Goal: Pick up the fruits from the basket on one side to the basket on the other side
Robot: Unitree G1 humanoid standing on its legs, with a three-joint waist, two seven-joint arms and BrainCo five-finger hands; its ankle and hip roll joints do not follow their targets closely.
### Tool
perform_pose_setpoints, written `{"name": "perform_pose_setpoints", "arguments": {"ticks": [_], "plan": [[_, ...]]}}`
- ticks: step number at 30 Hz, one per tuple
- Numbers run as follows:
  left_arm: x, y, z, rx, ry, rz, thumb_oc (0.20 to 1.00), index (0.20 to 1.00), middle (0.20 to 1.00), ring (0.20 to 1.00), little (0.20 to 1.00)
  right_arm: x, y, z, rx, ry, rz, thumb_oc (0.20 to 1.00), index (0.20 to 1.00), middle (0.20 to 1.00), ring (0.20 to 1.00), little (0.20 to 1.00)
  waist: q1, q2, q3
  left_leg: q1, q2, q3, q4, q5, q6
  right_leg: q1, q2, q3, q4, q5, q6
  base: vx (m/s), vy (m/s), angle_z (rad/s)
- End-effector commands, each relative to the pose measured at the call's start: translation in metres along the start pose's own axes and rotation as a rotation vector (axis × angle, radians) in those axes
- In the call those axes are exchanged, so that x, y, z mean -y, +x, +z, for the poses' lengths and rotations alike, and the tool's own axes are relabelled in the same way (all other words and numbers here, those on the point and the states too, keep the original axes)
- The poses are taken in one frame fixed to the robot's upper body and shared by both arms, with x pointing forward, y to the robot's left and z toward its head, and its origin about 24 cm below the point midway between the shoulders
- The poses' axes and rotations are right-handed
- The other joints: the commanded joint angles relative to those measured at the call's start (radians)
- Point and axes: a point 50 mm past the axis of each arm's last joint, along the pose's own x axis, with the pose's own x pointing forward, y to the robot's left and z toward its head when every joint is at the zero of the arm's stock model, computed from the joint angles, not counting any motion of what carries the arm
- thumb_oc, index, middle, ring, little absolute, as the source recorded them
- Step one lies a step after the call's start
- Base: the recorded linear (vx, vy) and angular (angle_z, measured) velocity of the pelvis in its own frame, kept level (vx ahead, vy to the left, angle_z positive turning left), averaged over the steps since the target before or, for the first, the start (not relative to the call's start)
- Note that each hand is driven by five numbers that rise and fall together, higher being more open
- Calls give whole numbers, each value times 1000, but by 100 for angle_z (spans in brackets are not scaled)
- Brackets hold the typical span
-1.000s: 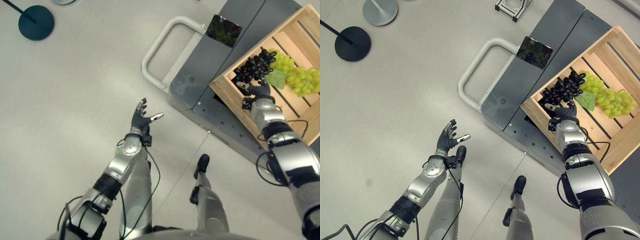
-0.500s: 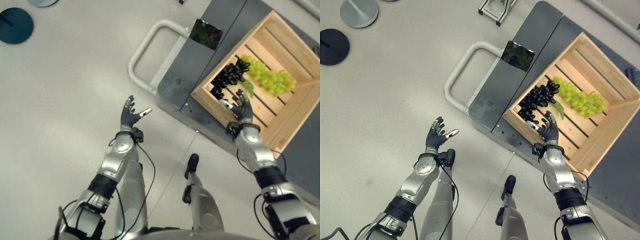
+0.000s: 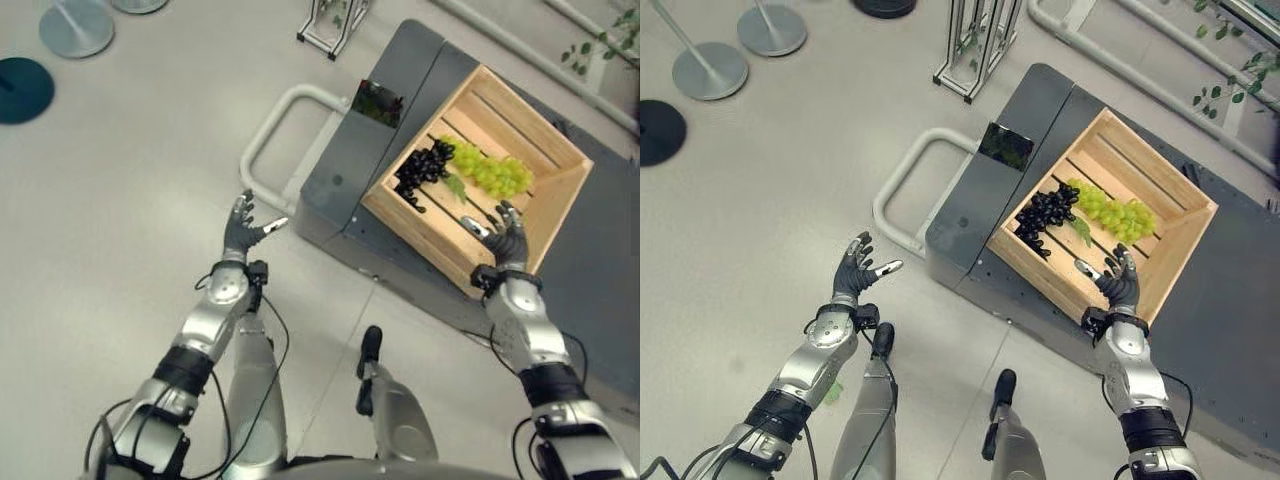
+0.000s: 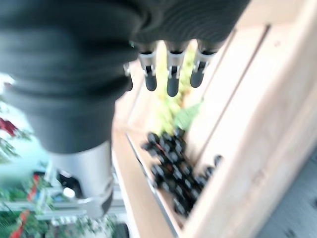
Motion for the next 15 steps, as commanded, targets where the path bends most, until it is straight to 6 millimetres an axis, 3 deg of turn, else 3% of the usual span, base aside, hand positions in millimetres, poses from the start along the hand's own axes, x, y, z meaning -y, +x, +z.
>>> {"name": "perform_pose_setpoints", "arguments": {"ticks": [1, 8, 10, 11, 12, 15], "plan": [[11, 0, 14, 80, -20, -48, 1000, 1000, 1000, 1000, 1000, 36, 11, 37, 138, -47, -76, 1000, 1000, 1000, 1000, 1000, -15, 19, -51, 139, -78, 48, -136, -81, 96, 25, 0, 7, 201, -186, 21, 31, 16, -7], [18, 1, 24, 116, -22, -128, 1000, 1000, 1000, 1000, 1000, 61, 22, 54, 161, 61, -147, 1000, 1000, 1000, 1000, 1000, -40, 42, -56, 173, -66, 55, -121, -96, 104, -35, 27, 49, 360, -167, 33, -6, 33, -7], [19, 1, 33, 152, -20, -151, 1000, 1000, 1000, 1000, 1000, 64, 21, 56, 174, 97, -155, 1000, 1000, 1000, 1000, 1000, -50, 57, -55, 168, -67, 61, -121, -98, 100, -39, 24, 64, 311, -170, 25, -83, -5, -22], [19, 2, 40, 182, -32, -161, 1000, 1000, 1000, 1000, 1000, 61, 22, 60, 191, 105, -149, 1000, 1000, 1000, 1000, 1000, -50, 65, -58, 161, -60, 73, -116, -98, 92, -40, -11, 51, 245, -147, 16, -72, -37, -26], [18, 2, 40, 182, -31, -161, 1000, 1000, 1000, 1000, 1000, 61, 22, 60, 191, 106, -149, 1000, 1000, 1000, 1000, 1000, -49, 65, -59, 160, -59, 74, -116, -98, 92, -37, -10, 51, 237, -143, 16, -61, -105, -27], [15, 3, 50, 221, -48, -164, 1000, 1000, 1000, 1000, 1000, 50, 25, 65, 205, 105, -118, 1000, 1000, 1000, 1000, 1000, -51, 73, -71, 153, -24, 97, -104, -109, 66, -35, -89, 9, 86, -30, 20, -11, -130, -68]]}}
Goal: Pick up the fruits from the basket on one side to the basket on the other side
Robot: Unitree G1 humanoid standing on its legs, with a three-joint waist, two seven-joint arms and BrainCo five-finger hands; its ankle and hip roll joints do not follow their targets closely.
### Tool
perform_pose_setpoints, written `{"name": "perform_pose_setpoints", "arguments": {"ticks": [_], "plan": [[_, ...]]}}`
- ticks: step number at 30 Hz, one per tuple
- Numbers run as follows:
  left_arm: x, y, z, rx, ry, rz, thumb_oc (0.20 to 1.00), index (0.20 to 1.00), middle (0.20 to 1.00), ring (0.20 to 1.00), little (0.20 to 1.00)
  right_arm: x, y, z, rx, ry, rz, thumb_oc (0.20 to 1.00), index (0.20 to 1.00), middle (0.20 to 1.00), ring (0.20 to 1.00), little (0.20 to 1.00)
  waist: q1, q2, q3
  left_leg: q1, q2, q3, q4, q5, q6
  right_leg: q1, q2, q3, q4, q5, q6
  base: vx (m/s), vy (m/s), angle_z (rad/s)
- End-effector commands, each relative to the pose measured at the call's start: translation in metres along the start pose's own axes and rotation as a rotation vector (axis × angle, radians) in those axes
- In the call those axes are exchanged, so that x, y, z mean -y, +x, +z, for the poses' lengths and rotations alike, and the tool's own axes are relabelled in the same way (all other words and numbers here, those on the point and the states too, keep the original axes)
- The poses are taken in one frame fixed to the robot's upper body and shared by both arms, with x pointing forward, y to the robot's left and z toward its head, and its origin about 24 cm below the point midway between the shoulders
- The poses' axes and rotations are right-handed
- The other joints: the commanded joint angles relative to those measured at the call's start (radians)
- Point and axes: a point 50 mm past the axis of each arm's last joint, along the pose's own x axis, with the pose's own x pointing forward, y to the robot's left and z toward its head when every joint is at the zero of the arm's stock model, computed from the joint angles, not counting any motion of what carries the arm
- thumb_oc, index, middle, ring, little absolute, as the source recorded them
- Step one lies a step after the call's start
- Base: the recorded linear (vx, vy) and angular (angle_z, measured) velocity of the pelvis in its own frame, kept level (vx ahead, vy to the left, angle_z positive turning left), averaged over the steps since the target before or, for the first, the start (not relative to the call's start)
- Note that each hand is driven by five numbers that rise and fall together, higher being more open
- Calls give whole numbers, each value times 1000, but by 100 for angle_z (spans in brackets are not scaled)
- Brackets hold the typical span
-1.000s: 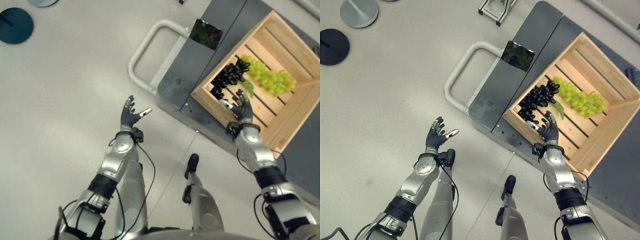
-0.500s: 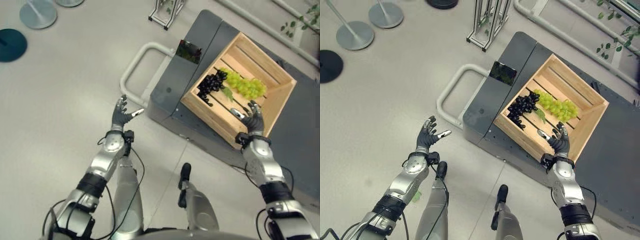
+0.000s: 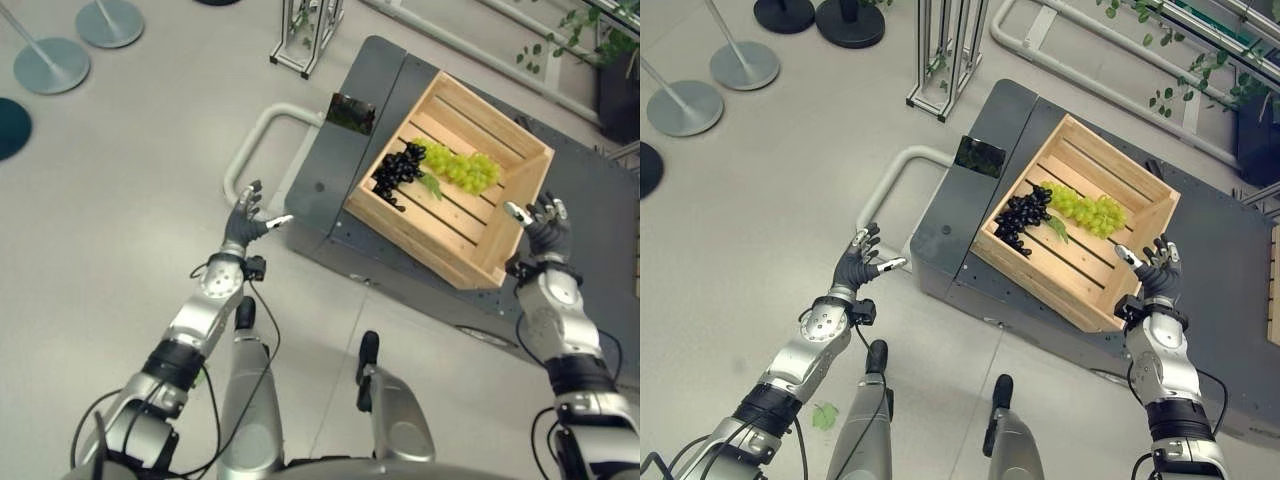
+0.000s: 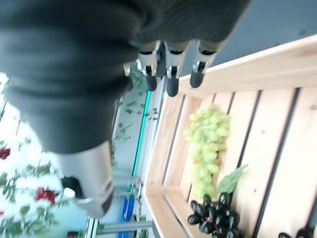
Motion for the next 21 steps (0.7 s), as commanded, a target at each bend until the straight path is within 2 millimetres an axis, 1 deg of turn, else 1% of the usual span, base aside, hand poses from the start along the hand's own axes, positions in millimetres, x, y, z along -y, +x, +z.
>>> {"name": "perform_pose_setpoints", "arguments": {"ticks": [1, 2, 3, 4, 5, 6, 7, 8, 9, 12, 14, 15, 16, 17, 18, 19, 20, 21], "plan": [[17, 4, 24, 125, -118, -35, 1000, 1000, 1000, 1000, 1000, 14, 11, 39, 145, -16, -27, 1000, 1000, 1000, 1000, 1000, -18, 67, -63, 127, -41, 47, -167, -51, 51, 5, -50, 3, 73, -3, 22, 11, -158, -67], [15, 3, 27, 144, -128, -36, 1000, 1000, 1000, 1000, 1000, 6, 11, 41, 153, -29, 0, 1000, 1000, 1000, 1000, 1000, -25, 71, -67, 130, -22, 59, -142, -61, 38, -12, -69, -23, 55, 38, 32, 23, -116, -27], [13, 2, 28, 149, -132, -31, 1000, 1000, 1000, 1000, 1000, 2, 11, 41, 156, -33, 15, 1000, 1000, 1000, 1000, 1000, -24, 73, -70, 131, -11, 68, -124, -66, 34, -15, -71, -46, 71, 35, 35, 23, -127, -25], [12, 1, 28, 152, -136, -28, 1000, 1000, 1000, 1000, 1000, -2, 10, 41, 157, -41, 34, 1000, 1000, 1000, 1000, 1000, -23, 80, -70, 136, 0, 76, -114, -67, 33, -30, -65, -63, 119, 9, 31, 8, -93, -31], [12, 1, 27, 147, -142, -36, 1000, 1000, 1000, 1000, 1000, -6, 10, 39, 153, -67, 54, 1000, 1000, 1000, 1000, 1000, -22, 79, -82, 138, 5, 90, -114, -71, 26, -8, -58, -75, 107, -16, 27, 15, -169, -49], [17, 2, 27, 144, -155, -46, 1000, 1000, 1000, 1000, 1000, -9, 10, 39, 150, -78, 60, 1000, 1000, 1000, 1000, 1000, -33, 83, -93, 137, 4, 96, -117, -78, 22, 16, -54, -48, 29, -25, 31, 31, -157, -53], [16, 2, 27, 144, -170, -41, 1000, 1000, 1000, 1000, 1000, -15, 10, 42, 164, -86, 82, 1000, 1000, 1000, 1000, 1000, -31, 90, -99, 151, 14, 108, -124, -72, 15, 31, -46, -64, 25, -15, 31, 71, -177, -47], [14, 1, 24, 134, -178, -32, 1000, 1000, 1000, 1000, 1000, -18, 9, 42, 169, -124, 97, 1000, 1000, 1000, 1000, 1000, -39, 94, -108, 153, 24, 114, -113, -73, 8, 39, -34, -45, 15, -20, 33, 99, -165, -56], [12, -1, 22, 132, -188, -30, 1000, 1000, 1000, 1000, 1000, -21, 8, 45, 185, -167, 120, 1000, 1000, 1000, 1000, 1000, -40, 98, -114, 163, 40, 125, -97, -81, 3, 44, -22, -40, 11, -24, 28, 131, -208, -61], [13, -6, 17, 113, -226, -19, 1000, 1000, 1000, 1000, 1000, -29, 6, 52, 224, -226, 163, 1000, 1000, 1000, 1000, 1000, -61, 119, -126, 198, 72, 140, -83, -91, -7, 60, 11, -28, -4, -47, 11, 131, -203, -60], [13, -10, 11, 96, -246, -8, 1000, 1000, 1000, 1000, 1000, -33, 0, 57, 259, -268, 202, 1000, 1000, 1000, 1000, 1000, -80, 135, -126, 220, 89, 149, -56, -105, -10, 67, 37, -10, 8, -76, -7, 136, -198, -38], [15, -12, 7, 81, -255, -8, 1000, 1000, 1000, 1000, 1000, -34, -2, 57, 268, -277, 217, 1000, 1000, 1000, 1000, 1000, -88, 142, -125, 228, 96, 148, -36, -111, -12, 75, 48, 0, 11, -87, -17, 89, -110, -45], [15, -12, 7, 81, -255, -8, 1000, 1000, 1000, 1000, 1000, -34, -2, 57, 268, -277, 217, 1000, 1000, 1000, 1000, 1000, -87, 142, -125, 228, 96, 148, -36, -111, -12, 75, 49, 0, 12, -87, -17, 117, -165, -51], [14, -17, 1, 65, -269, 2, 1000, 1000, 1000, 1000, 1000, -37, -6, 59, 286, -313, 247, 1000, 1000, 1000, 1000, 1000, -103, 150, -127, 238, 100, 141, 4, -119, -15, 86, 71, 20, 10, -105, -34, 103, -175, -35], [15, -18, -1, 60, -274, 1, 1000, 1000, 1000, 1000, 1000, -38, -6, 61, 293, -327, 259, 1000, 1000, 1000, 1000, 1000, -103, 149, -127, 239, 96, 130, 25, -121, -16, 93, 79, 28, 7, -111, -42, 139, -233, -40], [15, -19, -2, 56, -280, 3, 1000, 1000, 1000, 1000, 1000, -42, -7, 63, 304, -342, 280, 1000, 1000, 1000, 1000, 1000, -104, 151, -122, 241, 92, 107, 57, -124, -18, 105, 96, 42, 4, -122, -55, 110, -193, -34], [16, -21, -3, 53, -287, 1, 1000, 1000, 1000, 1000, 1000, -45, -8, 65, 311, -342, 297, 1000, 1000, 1000, 1000, 1000, -101, 152, -117, 239, 87, 71, 101, -113, -22, 117, 114, 52, 1, -133, -67, 103, -184, -40], [17, -22, -5, 47, -291, 3, 1000, 1000, 1000, 1000, 1000, -47, -8, 65, 315, -337, 310, 1000, 1000, 1000, 1000, 1000, -95, 148, -116, 227, 73, 34, 136, -74, -25, 124, 126, 62, -7, -133, -80, 94, -198, -30]]}}
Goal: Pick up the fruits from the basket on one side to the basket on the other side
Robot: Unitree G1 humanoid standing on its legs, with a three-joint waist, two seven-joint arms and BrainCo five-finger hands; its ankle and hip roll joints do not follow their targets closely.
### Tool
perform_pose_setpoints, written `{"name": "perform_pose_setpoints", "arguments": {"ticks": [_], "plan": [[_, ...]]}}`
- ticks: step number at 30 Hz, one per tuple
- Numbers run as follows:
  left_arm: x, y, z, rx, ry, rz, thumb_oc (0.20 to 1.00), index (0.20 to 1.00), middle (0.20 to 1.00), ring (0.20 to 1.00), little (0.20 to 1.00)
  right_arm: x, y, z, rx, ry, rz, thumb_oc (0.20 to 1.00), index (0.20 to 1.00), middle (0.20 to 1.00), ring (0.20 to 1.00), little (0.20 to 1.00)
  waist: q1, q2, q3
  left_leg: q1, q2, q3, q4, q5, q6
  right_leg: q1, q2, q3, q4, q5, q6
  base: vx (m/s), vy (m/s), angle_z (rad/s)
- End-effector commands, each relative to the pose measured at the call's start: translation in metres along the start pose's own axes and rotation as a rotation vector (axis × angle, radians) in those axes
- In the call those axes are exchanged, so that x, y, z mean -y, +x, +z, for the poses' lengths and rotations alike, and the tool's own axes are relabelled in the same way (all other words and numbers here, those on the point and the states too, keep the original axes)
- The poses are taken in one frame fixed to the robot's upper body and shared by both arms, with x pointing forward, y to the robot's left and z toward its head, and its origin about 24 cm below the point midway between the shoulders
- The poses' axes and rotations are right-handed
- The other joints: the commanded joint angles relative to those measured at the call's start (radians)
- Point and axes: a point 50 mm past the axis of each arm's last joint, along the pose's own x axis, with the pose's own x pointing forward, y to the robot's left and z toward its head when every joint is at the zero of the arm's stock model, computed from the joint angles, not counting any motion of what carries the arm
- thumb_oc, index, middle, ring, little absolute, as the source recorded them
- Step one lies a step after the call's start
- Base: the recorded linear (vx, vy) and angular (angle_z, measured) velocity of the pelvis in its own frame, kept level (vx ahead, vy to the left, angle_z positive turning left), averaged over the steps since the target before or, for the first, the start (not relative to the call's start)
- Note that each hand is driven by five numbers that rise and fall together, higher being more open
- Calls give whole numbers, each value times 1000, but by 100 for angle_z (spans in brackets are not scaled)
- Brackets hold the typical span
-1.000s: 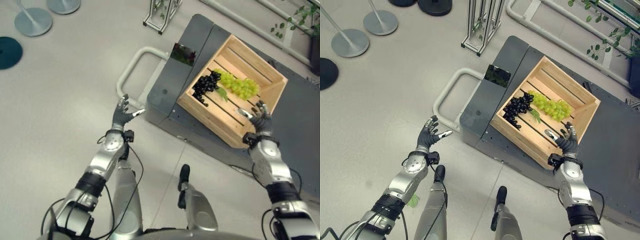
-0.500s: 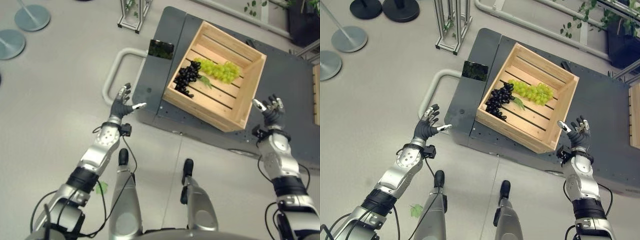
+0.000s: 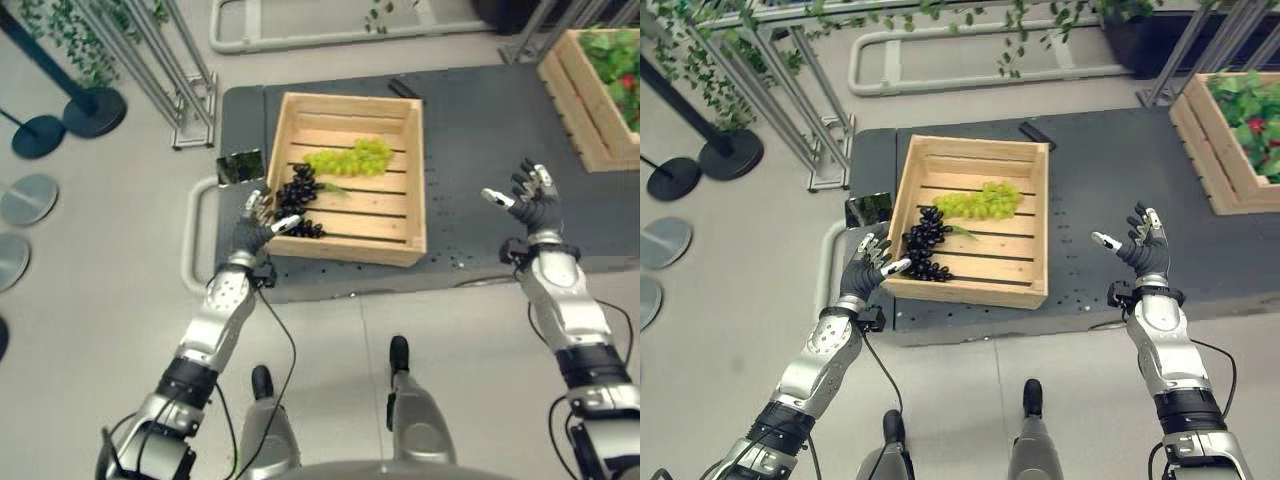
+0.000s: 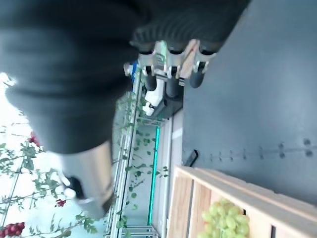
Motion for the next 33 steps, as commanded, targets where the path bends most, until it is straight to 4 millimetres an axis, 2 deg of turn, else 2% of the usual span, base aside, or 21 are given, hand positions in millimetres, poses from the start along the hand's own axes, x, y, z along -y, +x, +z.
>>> {"name": "perform_pose_setpoints", "arguments": {"ticks": [1, 2, 3, 4, 5, 6, 8, 10, 11, 13, 14, 15, 19, 20, 24, 33], "plan": [[-1, -5, 11, 76, -35, -11, 1000, 1000, 1000, 1000, 1000, -11, 4, 36, 169, -18, 78, 1000, 1000, 1000, 1000, 1000, 25, -39, -44, -137, -64, -175, 280, -25, 28, 35, 44, 16, 54, -236, -36, 79, -187, -45], [-1, -8, 8, 64, -40, -12, 1000, 1000, 1000, 1000, 1000, -12, 4, 38, 173, -21, 89, 1000, 1000, 1000, 1000, 1000, 27, -44, -38, -150, -84, -215, 328, -2, 31, 48, 51, 25, 45, -234, -46, 72, -143, -46], [-1, -11, 5, 55, -52, -8, 1000, 1000, 1000, 1000, 1000, -16, 4, 38, 173, -27, 105, 1000, 1000, 1000, 1000, 1000, 34, -47, -33, -160, -123, -255, 344, -19, 40, 53, 57, 40, 39, -235, -54, 47, -66, -48], [-1, -11, 5, 55, -52, -7, 1000, 1000, 1000, 1000, 1000, -16, 4, 38, 173, -27, 106, 1000, 1000, 1000, 1000, 1000, 33, -47, -32, -160, -124, -255, 348, -22, 42, 56, 57, 39, 38, -236, -53, 42, -67, -34], [0, -12, 3, 48, -59, -4, 1000, 1000, 1000, 1000, 1000, -22, 7, 41, 181, -19, 119, 1000, 1000, 1000, 1000, 1000, 64, -51, -16, -234, -265, -329, 355, -92, 56, 76, 67, 77, 22, -238, -62, 57, -83, -34], [-1, -12, 2, 47, -54, 2, 1000, 1000, 1000, 1000, 1000, -27, 8, 41, 182, -9, 127, 1000, 1000, 1000, 1000, 1000, 75, -49, -17, -253, -296, -353, 304, -101, 60, 77, 85, 94, 18, -238, -62, 94, -114, -53], [-1, -13, 0, 40, -56, 11, 1000, 1000, 1000, 1000, 1000, -29, 8, 38, 173, 12, 119, 1000, 1000, 1000, 1000, 1000, 78, -41, -20, -257, -263, -367, 203, -80, 56, 75, 104, 112, 15, -245, -57, 120, -22, -68], [-1, -13, -1, 35, -52, 22, 1000, 1000, 1000, 1000, 1000, -33, 7, 33, 154, 26, 112, 1000, 1000, 1000, 1000, 1000, 85, -17, -28, -266, -217, -370, 31, 8, 43, 80, 125, 110, 3, -253, -55, 157, 79, -46], [-1, -12, -2, 31, -49, 29, 1000, 1000, 1000, 1000, 1000, -33, 7, 30, 144, 22, 100, 1000, 1000, 1000, 1000, 1000, 86, -10, -32, -268, -200, -356, -34, 34, 38, 89, 127, 106, -3, -259, -56, 145, 92, 18], [0, -13, -5, 21, -61, 43, 1000, 1000, 1000, 1000, 1000, -36, 3, 25, 136, 15, 93, 1000, 1000, 1000, 1000, 1000, 78, 2, -42, -227, -165, -298, -62, 36, 36, 99, 125, 91, 4, -272, -54, 101, 78, 48], [0, -13, -6, 19, -61, 43, 1000, 1000, 1000, 1000, 1000, -36, 2, 24, 134, 14, 93, 1000, 1000, 1000, 1000, 1000, 80, 2, -40, -222, -164, -296, -62, 33, 35, 103, 126, 92, 5, -273, -54, 127, 119, 23], [3, -14, -11, 2, -58, 48, 1000, 1000, 1000, 1000, 1000, -41, 0, 19, 122, -12, 93, 1000, 1000, 1000, 1000, 1000, 86, 12, -53, -179, -151, -307, -128, 53, 36, 112, 123, 87, 4, -284, -50, 142, 114, 6], [6, -14, -13, -7, -68, 48, 1000, 1000, 1000, 1000, 1000, -48, -2, 13, 96, -16, 92, 1000, 1000, 1000, 1000, 1000, 85, 3, -70, -137, -149, -278, -195, 73, 33, 109, 105, 66, 15, -284, -41, 80, 95, -2], [8, -13, -14, -9, -59, 45, 1000, 1000, 1000, 1000, 1000, -53, -2, 7, 71, -4, 97, 1000, 1000, 1000, 1000, 1000, 89, -8, -74, -136, -150, -268, -196, 73, 36, 98, 90, 56, 37, -288, -33, 62, 84, 6], [5, -13, -13, -13, -47, 49, 1000, 1000, 1000, 1000, 1000, -57, -3, 2, 46, -2, 94, 1000, 1000, 1000, 1000, 1000, 103, -33, -82, -134, -173, -259, -175, 49, 57, 95, 59, 46, 79, -301, -13, 98, 90, 12], [0, -9, -10, -5, -27, 74, 1000, 1000, 1000, 1000, 1000, -64, -8, -5, 16, 47, 88, 1000, 1000, 1000, 1000, 1000, 120, -75, -102, -148, -198, -244, -137, 5, 88, 75, 35, 31, 149, -326, 17, 75, 58, 4]]}}
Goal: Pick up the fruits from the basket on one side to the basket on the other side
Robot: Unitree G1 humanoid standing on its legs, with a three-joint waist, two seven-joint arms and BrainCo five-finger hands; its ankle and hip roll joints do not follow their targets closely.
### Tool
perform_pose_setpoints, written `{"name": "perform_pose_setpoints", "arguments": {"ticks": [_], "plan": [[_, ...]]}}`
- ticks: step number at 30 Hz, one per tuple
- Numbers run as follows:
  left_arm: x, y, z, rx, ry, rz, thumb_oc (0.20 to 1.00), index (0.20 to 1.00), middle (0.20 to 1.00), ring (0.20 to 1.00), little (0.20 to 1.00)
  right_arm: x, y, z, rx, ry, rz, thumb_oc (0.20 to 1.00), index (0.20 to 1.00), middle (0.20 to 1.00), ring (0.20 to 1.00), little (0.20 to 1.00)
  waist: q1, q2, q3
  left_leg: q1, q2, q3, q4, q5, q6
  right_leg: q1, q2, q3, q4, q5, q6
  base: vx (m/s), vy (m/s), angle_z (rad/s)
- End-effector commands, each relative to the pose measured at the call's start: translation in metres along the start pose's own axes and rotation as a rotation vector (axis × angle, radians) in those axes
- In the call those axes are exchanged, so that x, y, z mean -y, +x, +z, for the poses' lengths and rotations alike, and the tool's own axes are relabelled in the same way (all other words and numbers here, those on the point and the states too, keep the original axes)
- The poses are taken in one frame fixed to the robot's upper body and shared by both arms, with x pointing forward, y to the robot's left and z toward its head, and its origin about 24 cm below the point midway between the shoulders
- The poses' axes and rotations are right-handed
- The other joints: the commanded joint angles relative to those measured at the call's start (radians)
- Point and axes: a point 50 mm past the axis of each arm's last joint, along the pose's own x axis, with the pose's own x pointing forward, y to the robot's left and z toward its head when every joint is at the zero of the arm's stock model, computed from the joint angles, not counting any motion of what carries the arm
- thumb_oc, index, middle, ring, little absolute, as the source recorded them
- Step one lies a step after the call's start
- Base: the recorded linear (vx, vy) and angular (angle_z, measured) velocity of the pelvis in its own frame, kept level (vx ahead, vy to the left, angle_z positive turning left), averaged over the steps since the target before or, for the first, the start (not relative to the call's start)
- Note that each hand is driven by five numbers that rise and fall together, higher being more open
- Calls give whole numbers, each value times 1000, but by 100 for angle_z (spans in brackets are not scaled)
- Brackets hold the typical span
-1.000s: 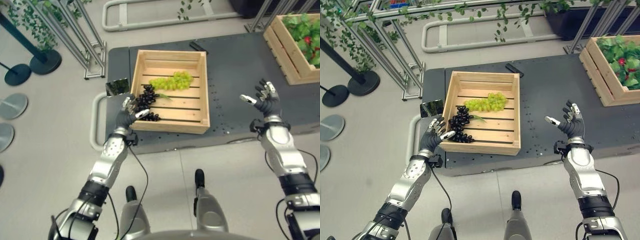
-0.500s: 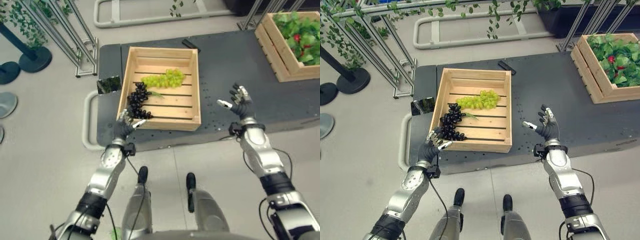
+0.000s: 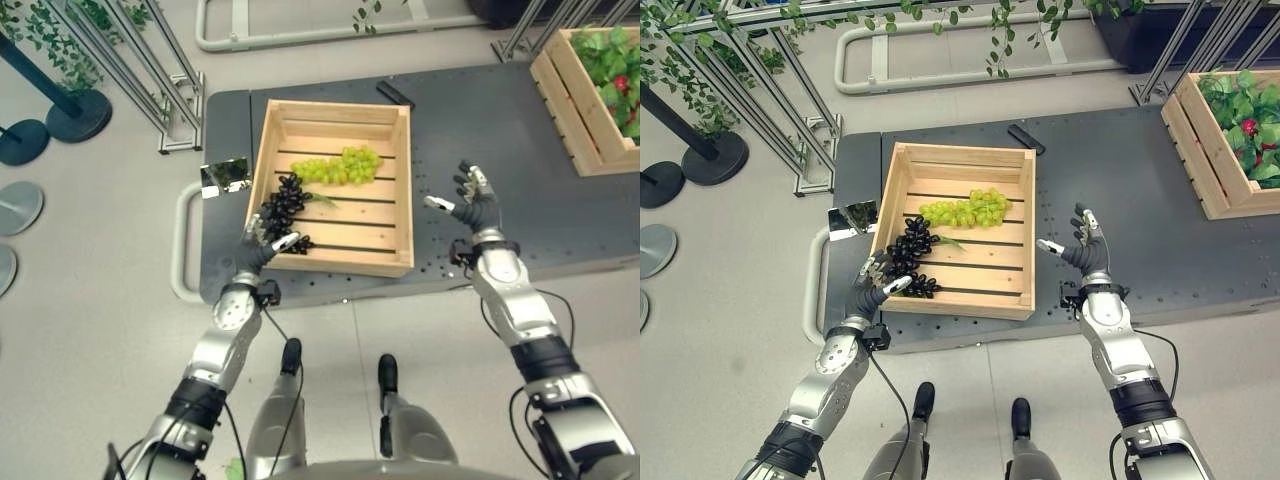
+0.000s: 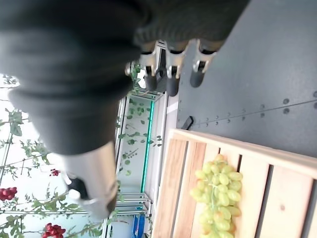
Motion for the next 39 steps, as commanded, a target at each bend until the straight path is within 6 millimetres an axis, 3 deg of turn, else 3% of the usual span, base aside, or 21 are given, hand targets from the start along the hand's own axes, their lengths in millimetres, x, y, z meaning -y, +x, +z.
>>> {"name": "perform_pose_setpoints", "arguments": {"ticks": [1, 12, 16, 17, 18, 19, 21, 22, 24, 25, 27, 31, 37, 39], "plan": [[-1, 4, 16, 86, 27, -1, 1000, 1000, 1000, 1000, 1000, -1, -4, 3, 46, 18, -25, 1000, 1000, 1000, 1000, 1000, 26, -67, -95, -95, -13, 12, 33, -22, 30, -34, -56, -37, 244, -258, 80, 60, 64, -3], [8, 5, 15, 79, 40, -48, 1000, 1000, 1000, 1000, 1000, -15, 9, -1, 3, -74, 32, 1000, 1000, 1000, 1000, 1000, 67, -97, -97, -99, -46, 7, 34, -39, 58, -56, -88, -59, 310, -248, 112, 27, 50, 5], [14, 6, 15, 78, 45, -77, 1000, 1000, 1000, 1000, 1000, -15, 16, -1, -12, -112, 37, 1000, 1000, 1000, 1000, 1000, 81, -97, -81, -82, -59, 1, 27, -44, 74, -107, -107, -48, 445, -200, 135, -11, 52, 13], [19, 7, 19, 90, 54, -102, 1000, 1000, 1000, 1000, 1000, -14, 26, 3, -12, -153, 36, 1000, 1000, 1000, 1000, 1000, 81, -85, -43, -71, -57, -16, 22, -34, 76, -172, -75, -8, 560, -139, 141, -91, 40, 15], [21, 8, 21, 99, 56, -115, 1000, 1000, 1000, 1000, 1000, -9, 32, 7, -10, -178, 17, 1000, 1000, 1000, 1000, 1000, 82, -75, -32, -68, -52, -23, 16, -33, 75, -202, -48, 15, 576, -147, 138, -102, 39, 15], [24, 9, 23, 108, 59, -127, 1000, 1000, 1000, 1000, 1000, -5, 41, 15, 1, -215, 3, 1000, 1000, 1000, 1000, 1000, 89, -69, -24, -67, -54, -34, 12, -33, 75, -219, -44, 24, 553, -151, 130, -35, -17, 16], [26, 12, 31, 137, 45, -141, 1000, 1000, 1000, 1000, 1000, 5, 55, 27, 7, -271, -24, 1000, 1000, 1000, 1000, 1000, 103, -66, -17, -72, -56, -51, 11, -35, 65, -210, -86, 13, 434, -149, 120, 4, -106, 27], [31, 15, 38, 165, 39, -156, 1000, 1000, 1000, 1000, 1000, 17, 66, 43, 30, -348, -59, 1000, 1000, 1000, 1000, 1000, 104, -72, -4, -80, -60, -68, 3, -35, 54, -246, -129, 36, 270, -99, 122, 20, -123, 31], [32, 16, 40, 172, 39, -157, 1000, 1000, 1000, 1000, 1000, 23, 68, 47, 37, -384, -72, 1000, 1000, 1000, 1000, 1000, 95, -75, 2, -81, -68, -77, 5, -35, 55, -256, -116, 65, 224, -82, 125, 43, -63, 24], [31, 16, 38, 166, 39, -149, 1000, 1000, 1000, 1000, 1000, 27, 66, 45, 35, -419, -68, 1000, 1000, 1000, 1000, 1000, 87, -86, 7, -89, -85, -86, 20, -37, 57, -256, -79, 94, 239, -90, 119, 68, -70, 72], [32, 14, 34, 152, 33, -167, 1000, 1000, 1000, 1000, 1000, 44, 70, 46, 2, -475, -103, 1000, 1000, 1000, 1000, 1000, 94, -93, 2, -112, -109, -111, 25, -38, 48, -226, -93, 96, 186, -83, 115, 21, -106, 105], [32, 12, 37, 166, 16, -174, 1000, 1000, 1000, 1000, 1000, 63, 81, 67, 12, -556, -150, 1000, 1000, 1000, 1000, 1000, 104, -96, -2, -158, -76, -121, 10, -20, 22, -209, -105, 55, 111, -53, 120, -26, -162, 6], [21, 4, 37, 171, 21, -159, 1000, 1000, 1000, 1000, 1000, 98, 84, 82, -17, -716, -202, 1000, 1000, 1000, 1000, 1000, 137, -88, 29, -207, 3, -180, -17, 24, -39, -212, -65, -24, 118, -107, 88, 38, -223, 21], [19, 2, 36, 165, 15, -160, 1000, 1000, 1000, 1000, 1000, 114, 80, 84, -29, -744, -239, 1000, 1000, 1000, 1000, 1000, 118, -77, 43, -229, 50, -112, -2, 25, -50, -202, -79, -78, 131, -137, 86, 43, -157, 40]]}}
